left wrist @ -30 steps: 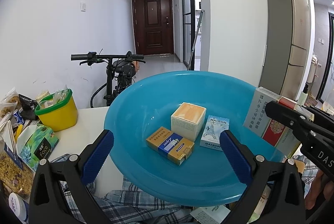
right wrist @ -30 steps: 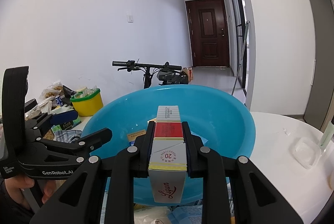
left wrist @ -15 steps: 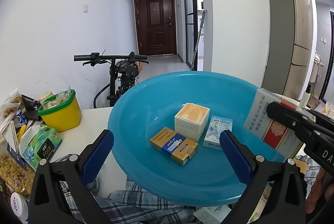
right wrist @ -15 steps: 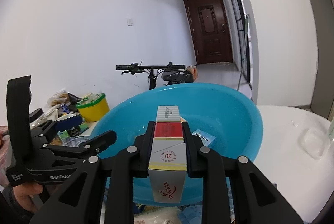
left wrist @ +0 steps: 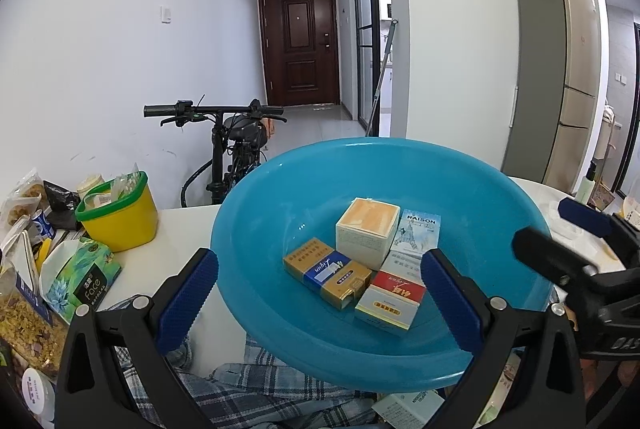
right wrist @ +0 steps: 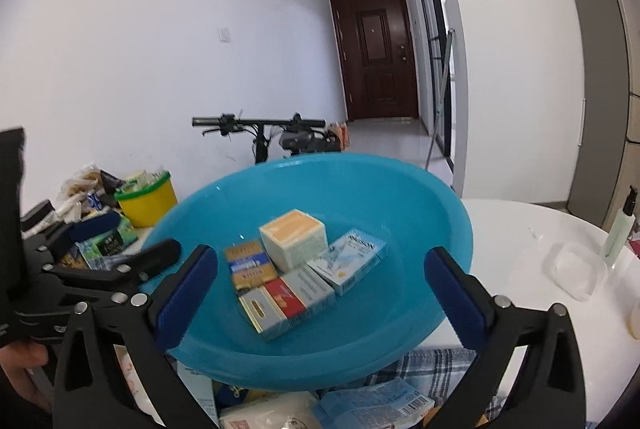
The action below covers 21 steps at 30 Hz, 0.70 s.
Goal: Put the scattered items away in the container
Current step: 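Move both tools back toward the remaining items on the plaid shirt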
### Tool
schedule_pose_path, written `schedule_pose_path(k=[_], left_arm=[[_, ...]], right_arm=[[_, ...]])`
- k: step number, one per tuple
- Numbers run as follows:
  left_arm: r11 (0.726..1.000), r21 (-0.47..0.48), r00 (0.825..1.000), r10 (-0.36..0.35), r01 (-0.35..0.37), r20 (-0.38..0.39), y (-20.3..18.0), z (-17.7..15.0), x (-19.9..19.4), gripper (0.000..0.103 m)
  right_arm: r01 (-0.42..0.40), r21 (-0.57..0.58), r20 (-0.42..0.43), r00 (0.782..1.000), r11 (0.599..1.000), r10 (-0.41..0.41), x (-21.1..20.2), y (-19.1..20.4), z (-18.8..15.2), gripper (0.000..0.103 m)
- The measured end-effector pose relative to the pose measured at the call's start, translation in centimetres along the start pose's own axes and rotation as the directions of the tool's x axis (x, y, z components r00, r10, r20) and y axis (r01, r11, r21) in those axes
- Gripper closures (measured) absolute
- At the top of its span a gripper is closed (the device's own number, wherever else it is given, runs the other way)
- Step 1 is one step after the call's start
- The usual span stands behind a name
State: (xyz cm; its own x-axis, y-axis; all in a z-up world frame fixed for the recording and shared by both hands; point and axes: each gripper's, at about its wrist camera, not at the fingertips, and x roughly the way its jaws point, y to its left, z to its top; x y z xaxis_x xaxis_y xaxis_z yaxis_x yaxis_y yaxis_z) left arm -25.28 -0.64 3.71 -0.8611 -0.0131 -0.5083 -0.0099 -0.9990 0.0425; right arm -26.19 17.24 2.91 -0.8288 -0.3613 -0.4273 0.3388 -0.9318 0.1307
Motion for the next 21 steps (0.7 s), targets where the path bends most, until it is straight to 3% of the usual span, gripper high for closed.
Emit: schedule_pose_path(k=[21], left_arm=[[1.0,0.016,1.0,-0.013,0.013,-0.019,-0.21,0.27,-0.99,0.0]], right_arm=[[0.002,0.012,-0.029,1.0,1.0,-0.001,-0.66,-0.9,0.04,0.0]])
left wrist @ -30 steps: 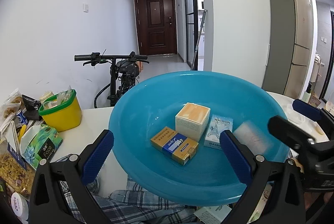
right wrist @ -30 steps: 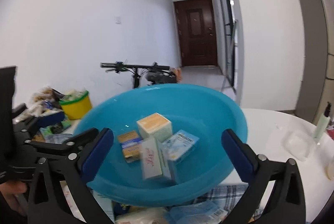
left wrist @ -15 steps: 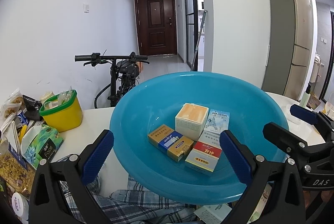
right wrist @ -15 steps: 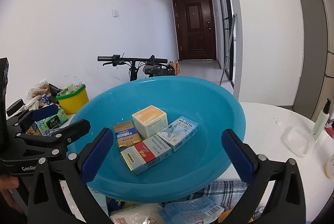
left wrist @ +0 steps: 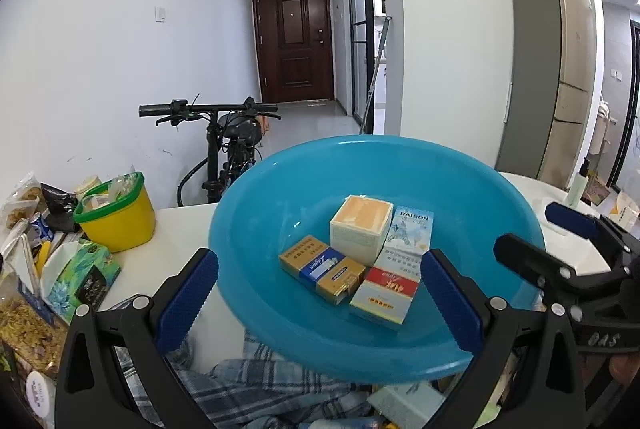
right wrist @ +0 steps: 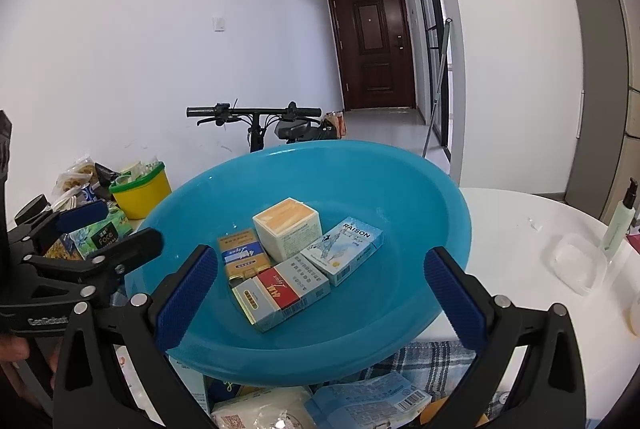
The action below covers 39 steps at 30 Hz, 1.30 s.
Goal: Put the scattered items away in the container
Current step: 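Move both tools back toward the remaining items on the plaid shirt, then grasp the beige printed card box with the left gripper while the right grasps the black plush toy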
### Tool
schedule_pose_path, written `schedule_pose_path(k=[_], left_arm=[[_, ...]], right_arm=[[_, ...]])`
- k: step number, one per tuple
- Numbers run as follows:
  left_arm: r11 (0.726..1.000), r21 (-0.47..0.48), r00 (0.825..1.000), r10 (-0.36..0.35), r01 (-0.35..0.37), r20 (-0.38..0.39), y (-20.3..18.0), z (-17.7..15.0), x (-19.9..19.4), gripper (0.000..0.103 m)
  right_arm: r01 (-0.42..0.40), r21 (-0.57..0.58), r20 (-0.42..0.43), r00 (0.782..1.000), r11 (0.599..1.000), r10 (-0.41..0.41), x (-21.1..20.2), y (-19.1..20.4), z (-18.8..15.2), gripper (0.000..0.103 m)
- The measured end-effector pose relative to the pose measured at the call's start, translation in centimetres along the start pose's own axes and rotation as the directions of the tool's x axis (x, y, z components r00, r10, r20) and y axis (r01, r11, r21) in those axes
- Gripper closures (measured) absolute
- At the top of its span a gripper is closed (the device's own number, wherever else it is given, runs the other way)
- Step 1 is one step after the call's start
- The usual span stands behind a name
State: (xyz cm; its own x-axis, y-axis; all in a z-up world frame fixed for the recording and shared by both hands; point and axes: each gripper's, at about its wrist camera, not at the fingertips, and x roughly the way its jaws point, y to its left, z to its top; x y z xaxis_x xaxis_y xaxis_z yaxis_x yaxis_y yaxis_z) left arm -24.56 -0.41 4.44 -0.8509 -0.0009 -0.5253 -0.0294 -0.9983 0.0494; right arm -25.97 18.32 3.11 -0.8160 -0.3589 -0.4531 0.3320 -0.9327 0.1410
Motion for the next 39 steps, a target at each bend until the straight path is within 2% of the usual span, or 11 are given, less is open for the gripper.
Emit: schedule_pose_path(k=[4,6,14,18,20,27,29,30,31,35,39], left_arm=[[0.994,0.071,0.996,0.083,-0.085,0.02,0.2,-0.9,-2.5,0.0],[0.991,0.095,0.995,0.096,-0.098,0.028,0.5,-1.5,-4.2,0.0],[0.996,0.089,1.0,0.019,-0.021,0.02,1.2,-7.3,-10.7,0.0],[0.99,0.135,0.999,0.039,-0.041,0.016,1.3,-9.7,-10.7,0.0],[0.991,0.119,0.998,0.056,-0.053,-0.019,1.8,-10.6,-9.6,0.0],[0.992,0.1,0.992,0.083,-0.074,-0.094,1.2,-11.2,-6.0,0.0],[0.994,0.093,0.989,0.069,-0.058,-0.127,1.2,-11.6,-5.1,0.01],[0.997,0.068,0.987,0.036,-0.025,-0.157,1.5,-11.9,-4.5,0.028],[0.999,0.043,0.984,0.015,-0.007,-0.176,1.8,-12.1,-4.2,0.034],[1.0,-0.008,0.985,-0.006,0.005,-0.172,2.7,-12.8,-3.7,0.037],[0.999,-0.037,0.991,-0.023,0.018,-0.131,3.1,-12.8,-4.4,0.048]], right_arm=[[-0.01,0.039,0.029,1.0,0.999,0.009,-0.6,-0.3,0.0,0.0],[-0.032,0.064,0.042,0.999,0.997,0.029,-1.2,-0.5,0.2,0.0],[-0.049,0.072,0.058,0.997,0.996,0.045,-1.9,-0.2,0.4,0.0],[-0.038,0.076,0.061,0.998,0.996,0.033,-1.9,-0.2,0.3,0.0],[-0.047,0.09,0.052,0.998,0.995,0.042,-1.9,-0.4,0.3,0.0],[-0.077,0.117,0.041,0.997,0.99,0.073,-1.9,-0.4,0.1,0.0],[-0.106,0.135,0.031,0.994,0.985,0.103,-1.8,-0.4,0.0,0.0],[-0.114,0.145,0.024,0.993,0.983,0.112,-1.7,-0.5,0.0,0.0],[-0.113,0.149,0.02,0.994,0.982,0.112,-1.6,-0.5,0.0,0.0],[-0.099,0.156,0.029,0.995,0.983,0.095,-1.7,-0.7,-0.1,0.0],[-0.096,0.165,0.034,0.995,0.982,0.092,-1.8,-0.9,-0.1,0.0]])
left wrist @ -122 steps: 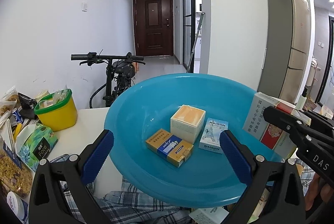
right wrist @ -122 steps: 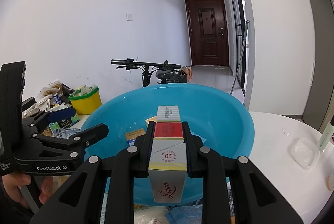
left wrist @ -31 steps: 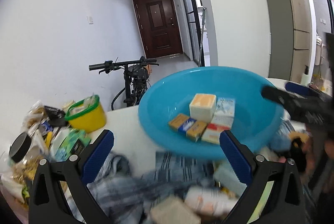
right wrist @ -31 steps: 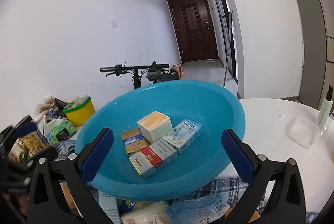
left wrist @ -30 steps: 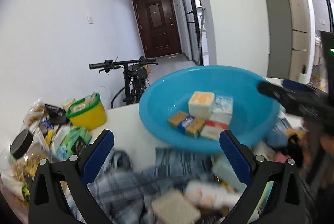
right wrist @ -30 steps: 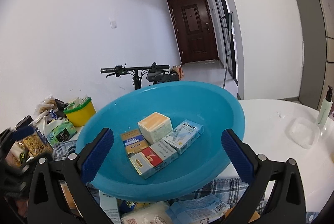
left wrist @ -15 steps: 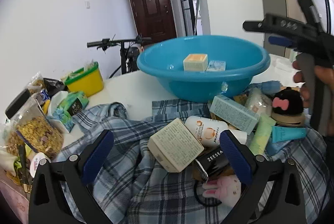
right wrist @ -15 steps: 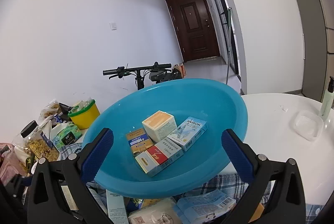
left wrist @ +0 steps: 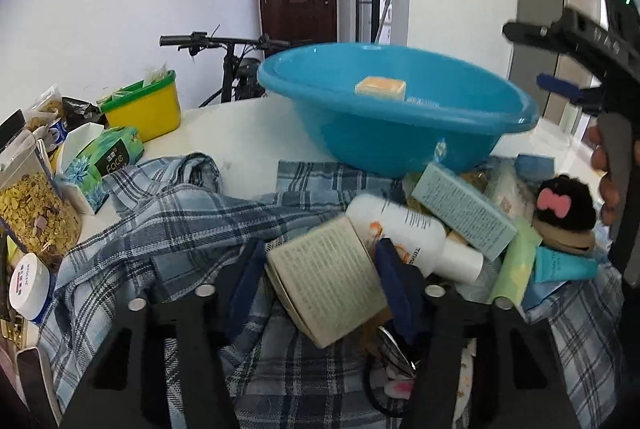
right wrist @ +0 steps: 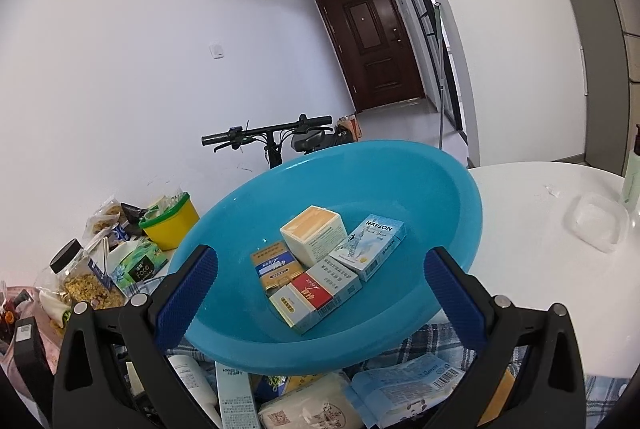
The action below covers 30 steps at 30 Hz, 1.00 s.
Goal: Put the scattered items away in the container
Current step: 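Grasp the beige printed card box with the left gripper while the right grasps the black plush toy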
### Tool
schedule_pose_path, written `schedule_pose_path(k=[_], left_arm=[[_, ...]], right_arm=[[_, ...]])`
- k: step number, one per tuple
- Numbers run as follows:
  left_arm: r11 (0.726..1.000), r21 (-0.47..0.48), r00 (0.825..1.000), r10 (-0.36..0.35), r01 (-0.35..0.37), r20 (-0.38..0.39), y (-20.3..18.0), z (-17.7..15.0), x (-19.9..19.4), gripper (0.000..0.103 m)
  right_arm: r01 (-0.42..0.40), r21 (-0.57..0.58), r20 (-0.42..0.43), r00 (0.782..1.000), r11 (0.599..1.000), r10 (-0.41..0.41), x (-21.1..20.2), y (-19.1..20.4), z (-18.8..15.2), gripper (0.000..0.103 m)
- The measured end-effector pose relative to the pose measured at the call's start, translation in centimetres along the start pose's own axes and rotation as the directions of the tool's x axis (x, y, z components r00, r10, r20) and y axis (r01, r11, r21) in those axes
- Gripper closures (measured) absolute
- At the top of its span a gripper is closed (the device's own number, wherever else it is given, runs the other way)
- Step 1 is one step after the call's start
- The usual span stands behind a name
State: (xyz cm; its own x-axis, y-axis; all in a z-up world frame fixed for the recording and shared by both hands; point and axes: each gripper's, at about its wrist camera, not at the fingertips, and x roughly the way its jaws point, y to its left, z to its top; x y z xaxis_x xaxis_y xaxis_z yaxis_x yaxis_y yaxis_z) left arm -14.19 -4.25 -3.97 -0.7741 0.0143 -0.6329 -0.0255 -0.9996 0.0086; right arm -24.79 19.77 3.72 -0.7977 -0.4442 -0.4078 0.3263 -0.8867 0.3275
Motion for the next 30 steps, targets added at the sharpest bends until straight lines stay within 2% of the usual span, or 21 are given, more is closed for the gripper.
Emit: schedule_pose_path(k=[6,15,19,20,23,25,30], left_arm=[[1.0,-0.001,0.999,-0.015,0.015,0.03,0.1,0.0,-0.8,0.053],[1.0,0.003,1.0,0.015,-0.015,0.001,0.1,-0.2,-1.3,0.052],[0.999,-0.036,0.999,0.007,-0.009,-0.051,0.2,-1.0,-0.8,0.049],[0.998,-0.06,0.999,-0.017,0.015,-0.042,0.5,-1.2,-0.9,0.049],[0.996,-0.086,0.999,-0.021,0.017,-0.044,1.1,-1.2,-0.7,0.049],[0.994,-0.106,0.998,-0.041,0.037,-0.039,1.4,-1.3,-0.7,0.059],[0.993,-0.104,0.999,-0.049,0.049,0.006,1.3,-1.4,-1.5,0.06]], right_arm=[[0.009,-0.004,-0.001,1.0,1.0,-0.009,0.1,-0.1,-0.1,0.0],[0.016,-0.013,-0.011,1.0,1.0,-0.016,0.5,0.0,-0.3,0.0],[0.012,-0.007,-0.015,1.0,1.0,-0.013,0.5,-0.1,-0.3,0.0],[0.014,-0.008,-0.013,1.0,1.0,-0.014,0.5,-0.1,-0.3,0.0],[0.014,-0.005,-0.02,1.0,1.0,-0.014,0.6,-0.1,-0.4,0.0],[0.014,-0.006,-0.023,1.0,1.0,-0.014,0.7,-0.1,-0.4,0.0],[0.012,-0.016,-0.019,1.0,1.0,-0.012,0.7,0.1,-0.5,0.0]])
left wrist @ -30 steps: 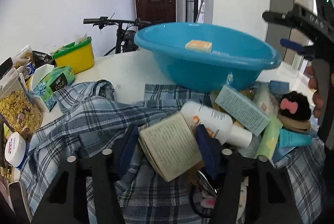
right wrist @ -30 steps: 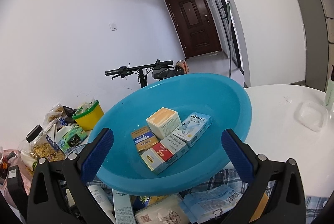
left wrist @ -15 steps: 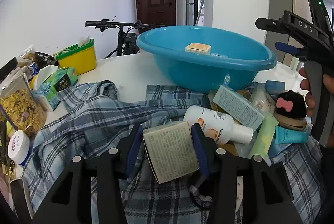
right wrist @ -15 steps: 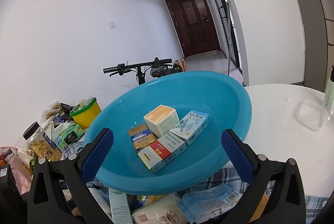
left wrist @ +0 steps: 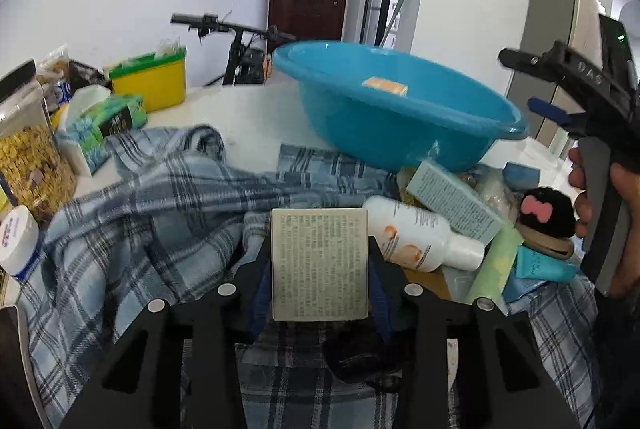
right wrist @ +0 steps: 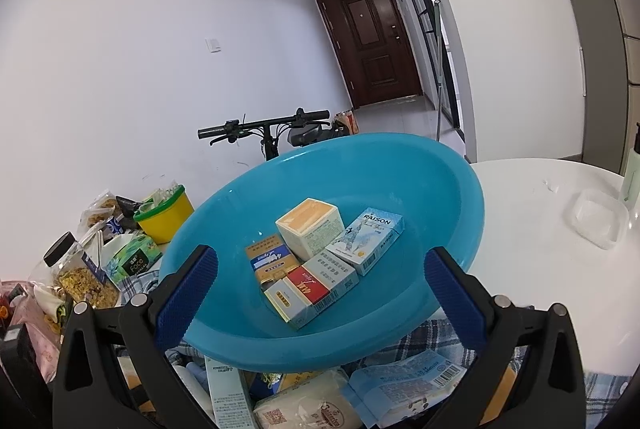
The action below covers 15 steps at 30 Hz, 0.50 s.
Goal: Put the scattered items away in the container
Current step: 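Grasp the beige printed card box with the left gripper while the right grasps the black plush toy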
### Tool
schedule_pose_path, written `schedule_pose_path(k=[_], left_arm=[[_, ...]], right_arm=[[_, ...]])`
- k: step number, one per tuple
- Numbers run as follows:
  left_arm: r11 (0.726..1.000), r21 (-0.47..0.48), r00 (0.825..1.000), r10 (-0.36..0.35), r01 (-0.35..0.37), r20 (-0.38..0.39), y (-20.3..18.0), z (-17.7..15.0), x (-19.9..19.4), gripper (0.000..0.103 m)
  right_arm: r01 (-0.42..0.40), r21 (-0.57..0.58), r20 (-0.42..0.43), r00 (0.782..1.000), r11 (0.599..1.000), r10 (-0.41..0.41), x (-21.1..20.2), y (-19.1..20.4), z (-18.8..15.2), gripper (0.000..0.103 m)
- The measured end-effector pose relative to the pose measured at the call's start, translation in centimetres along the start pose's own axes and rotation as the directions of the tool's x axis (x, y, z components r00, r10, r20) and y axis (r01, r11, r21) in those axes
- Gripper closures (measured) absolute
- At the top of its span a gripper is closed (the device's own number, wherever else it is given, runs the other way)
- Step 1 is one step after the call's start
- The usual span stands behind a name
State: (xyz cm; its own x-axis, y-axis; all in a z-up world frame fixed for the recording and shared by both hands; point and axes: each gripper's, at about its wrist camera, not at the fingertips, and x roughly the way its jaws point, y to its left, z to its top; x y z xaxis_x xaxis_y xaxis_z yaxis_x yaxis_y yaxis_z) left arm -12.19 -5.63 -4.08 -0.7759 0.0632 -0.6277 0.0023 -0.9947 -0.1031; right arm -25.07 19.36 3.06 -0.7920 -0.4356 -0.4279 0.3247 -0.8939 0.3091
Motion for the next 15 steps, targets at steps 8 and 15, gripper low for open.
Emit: schedule_pose_path(k=[8,15], left_arm=[[1.0,0.008,0.999,0.012,-0.013,0.031,0.1,0.2,-0.6,0.06],[1.0,0.003,0.999,0.007,-0.007,0.043,0.1,0.2,-1.0,0.06]], right_arm=[[0.005,-0.059,-0.015,1.0,0.998,-0.006,-0.3,0.5,0.4,0.0],[0.005,-0.198,-0.05,0.999,0.98,-0.015,-2.3,1.6,1.2,0.0]])
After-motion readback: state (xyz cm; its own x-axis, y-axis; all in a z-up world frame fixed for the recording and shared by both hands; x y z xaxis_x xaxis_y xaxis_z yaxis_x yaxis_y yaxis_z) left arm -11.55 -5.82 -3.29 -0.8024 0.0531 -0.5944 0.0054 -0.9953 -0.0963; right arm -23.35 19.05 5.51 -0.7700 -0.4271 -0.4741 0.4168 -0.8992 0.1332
